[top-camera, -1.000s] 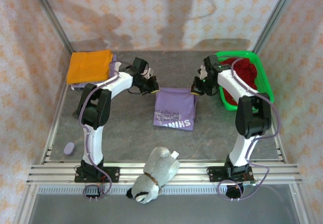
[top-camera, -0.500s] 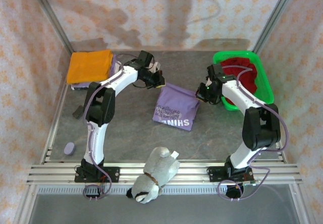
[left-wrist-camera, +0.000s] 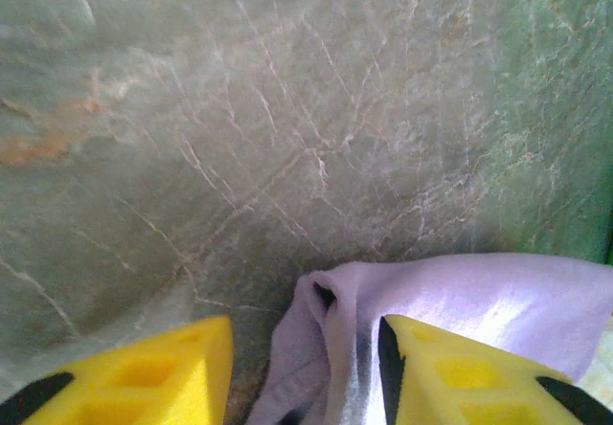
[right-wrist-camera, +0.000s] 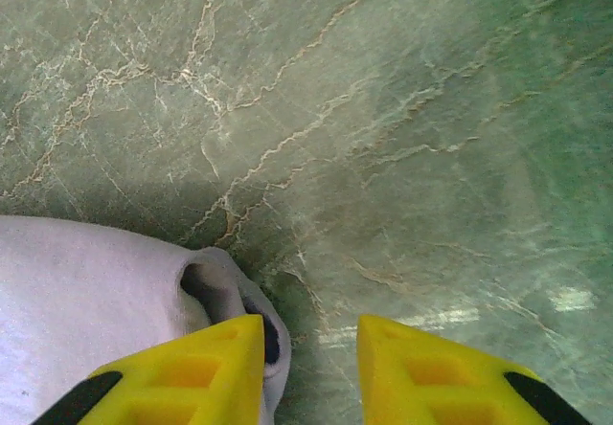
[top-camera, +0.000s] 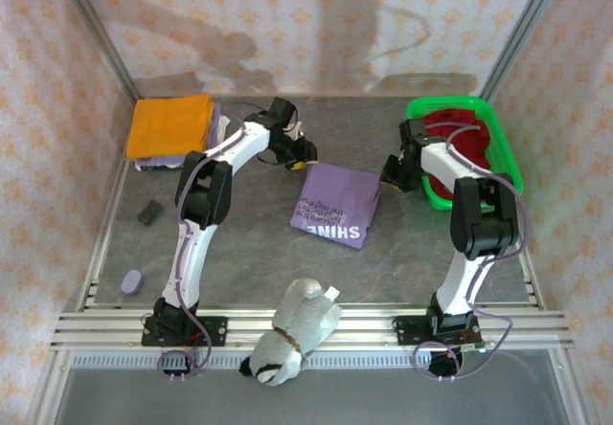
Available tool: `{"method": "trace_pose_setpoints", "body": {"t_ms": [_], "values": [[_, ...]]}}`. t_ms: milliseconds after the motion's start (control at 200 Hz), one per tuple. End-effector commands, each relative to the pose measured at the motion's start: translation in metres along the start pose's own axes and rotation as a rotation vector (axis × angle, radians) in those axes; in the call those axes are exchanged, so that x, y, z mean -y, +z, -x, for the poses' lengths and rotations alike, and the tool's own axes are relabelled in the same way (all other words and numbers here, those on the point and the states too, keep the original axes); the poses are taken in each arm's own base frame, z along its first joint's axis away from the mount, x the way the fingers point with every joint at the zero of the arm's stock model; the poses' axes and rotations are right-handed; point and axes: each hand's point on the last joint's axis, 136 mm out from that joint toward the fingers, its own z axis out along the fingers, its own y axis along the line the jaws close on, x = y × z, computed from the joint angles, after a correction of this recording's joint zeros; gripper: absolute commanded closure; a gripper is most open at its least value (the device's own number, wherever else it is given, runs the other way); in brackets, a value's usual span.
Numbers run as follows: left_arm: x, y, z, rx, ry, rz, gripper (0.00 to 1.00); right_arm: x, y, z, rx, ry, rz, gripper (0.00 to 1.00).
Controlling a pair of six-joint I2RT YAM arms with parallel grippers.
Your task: Fold and stack the t-shirts
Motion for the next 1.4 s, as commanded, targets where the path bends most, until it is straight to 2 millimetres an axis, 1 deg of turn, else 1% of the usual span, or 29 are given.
{"method": "trace_pose_setpoints", "body": {"t_ms": [0, 105, 235, 345, 476, 531, 586, 641, 691, 751, 816, 881, 976, 1036, 1081, 1151, 1196, 1261, 1351, 1397], "values": [[0.010, -0.019, 0.011, 0.051, 0.026, 0.002, 0.53, -0.006, -0.035, -0.003, 0.026, -0.024, 0.008, 0.69], [0.018, -0.030, 0.013, 0.066, 0.038, -0.013, 0.54, -0.019, -0.041, -0.022, 0.000, -0.020, 0.087, 0.71], [0.024, -0.042, 0.009, 0.070, 0.053, -0.012, 0.54, -0.031, -0.040, -0.041, -0.034, -0.002, 0.144, 0.71], [0.023, -0.045, 0.006, 0.069, 0.064, -0.003, 0.53, -0.039, -0.026, -0.050, -0.065, -0.009, 0.149, 0.71], [0.022, -0.038, 0.000, 0.045, 0.064, 0.000, 0.53, -0.046, -0.006, -0.055, -0.116, 0.018, 0.166, 0.77], [0.023, -0.037, -0.003, 0.042, 0.069, 0.002, 0.53, -0.044, 0.002, -0.056, -0.128, 0.041, 0.167, 0.78], [0.024, -0.036, -0.006, 0.039, 0.078, 0.006, 0.52, -0.038, 0.011, -0.058, -0.136, 0.059, 0.139, 0.78], [0.024, -0.034, -0.010, 0.035, 0.084, 0.016, 0.52, -0.027, 0.022, -0.059, -0.141, 0.072, 0.084, 0.80], [0.022, -0.032, -0.013, 0.027, 0.087, 0.026, 0.52, -0.014, 0.030, -0.059, -0.146, 0.079, 0.017, 0.83], [0.019, -0.030, -0.017, 0.018, 0.089, 0.034, 0.52, -0.001, 0.034, -0.056, -0.139, 0.071, -0.057, 0.86], [0.016, -0.028, -0.022, 0.007, 0.084, 0.042, 0.52, 0.003, 0.032, -0.055, -0.134, 0.058, -0.082, 0.87], [0.013, -0.026, -0.027, -0.004, 0.084, 0.047, 0.52, -0.002, 0.025, -0.054, -0.135, 0.037, -0.069, 0.85], [0.010, -0.027, -0.034, -0.015, 0.081, 0.053, 0.52, -0.011, 0.000, -0.052, -0.106, -0.001, -0.047, 0.78], [0.012, -0.033, -0.038, -0.006, 0.084, 0.050, 0.52, -0.015, -0.019, -0.055, -0.091, -0.009, -0.021, 0.77], [0.016, -0.041, -0.039, 0.013, 0.092, 0.048, 0.52, -0.016, -0.030, -0.061, -0.090, -0.007, 0.000, 0.76], [0.023, -0.054, -0.041, 0.040, 0.109, 0.053, 0.52, -0.017, -0.042, -0.074, -0.092, 0.010, 0.037, 0.75], [0.026, -0.061, -0.043, 0.051, 0.123, 0.065, 0.52, -0.015, -0.043, -0.082, -0.104, 0.024, 0.057, 0.74], [0.026, -0.066, -0.046, 0.052, 0.141, 0.094, 0.51, -0.013, -0.041, -0.092, -0.122, 0.043, 0.076, 0.74], [0.019, -0.062, -0.051, 0.034, 0.148, 0.118, 0.50, -0.013, -0.034, -0.097, -0.118, 0.071, 0.111, 0.74], [0.016, -0.057, -0.054, 0.014, 0.150, 0.125, 0.49, -0.019, -0.029, -0.099, -0.128, 0.074, 0.150, 0.75]]}}
